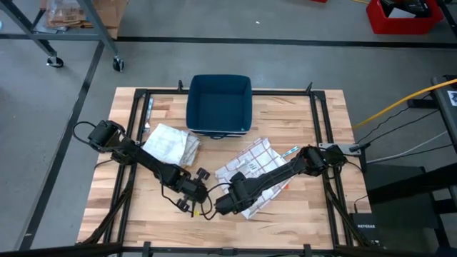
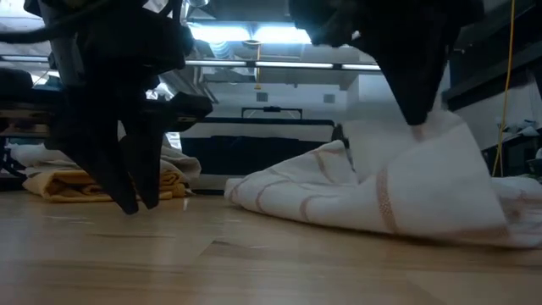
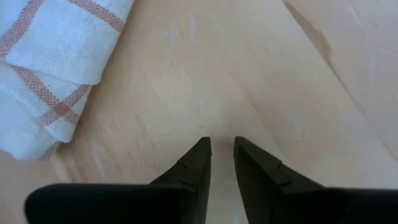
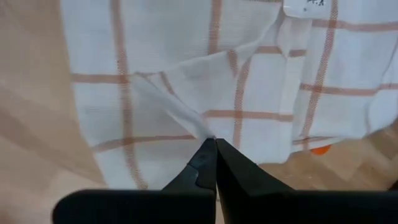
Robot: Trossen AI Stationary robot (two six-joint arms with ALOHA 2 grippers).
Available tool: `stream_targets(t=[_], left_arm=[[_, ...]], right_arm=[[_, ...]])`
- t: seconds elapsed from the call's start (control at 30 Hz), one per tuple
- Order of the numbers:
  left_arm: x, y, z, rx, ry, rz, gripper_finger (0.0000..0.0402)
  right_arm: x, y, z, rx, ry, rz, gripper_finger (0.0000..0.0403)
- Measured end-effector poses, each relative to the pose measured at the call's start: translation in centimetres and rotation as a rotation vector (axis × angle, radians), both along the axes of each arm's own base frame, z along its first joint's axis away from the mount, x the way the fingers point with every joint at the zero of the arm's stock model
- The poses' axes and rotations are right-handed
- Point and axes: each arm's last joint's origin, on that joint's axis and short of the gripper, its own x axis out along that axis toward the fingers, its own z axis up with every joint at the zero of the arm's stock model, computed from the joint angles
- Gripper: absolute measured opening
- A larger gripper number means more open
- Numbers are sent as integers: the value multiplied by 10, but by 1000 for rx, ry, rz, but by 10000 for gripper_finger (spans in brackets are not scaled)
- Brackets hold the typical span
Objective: Fold towel
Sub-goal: Fold the white patterned towel
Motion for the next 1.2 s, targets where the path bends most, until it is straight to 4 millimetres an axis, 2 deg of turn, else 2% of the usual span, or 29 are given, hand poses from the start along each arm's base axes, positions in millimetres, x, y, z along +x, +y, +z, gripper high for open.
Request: stream_targets(t=[0.23, 0.47, 0.63, 0.73, 1.0, 1.1, 1.2], left_arm=[[3, -5, 3, -25, -56, -13, 62], [18, -19, 28, -78, -346, -121, 62], [28, -12, 39, -7, -478, -118, 62], [32, -3, 38, 30, -485, -118, 62], [44, 23, 28, 96, -455, -84, 62], [49, 34, 18, 83, -416, -38, 62], [53, 43, 7, 38, -367, 5, 62]], right_arm=[[-7, 1, -20, 71, 123, -11, 7], [-19, 13, -31, 114, 200, -28, 7], [-23, 20, -31, 113, 203, -17, 11], [-23, 21, -31, 126, 213, -19, 35], [-23, 21, -32, 114, 214, -62, 151], [-23, 21, -31, 84, 207, -178, 168], [-21, 22, -26, 101, 193, -210, 164]])
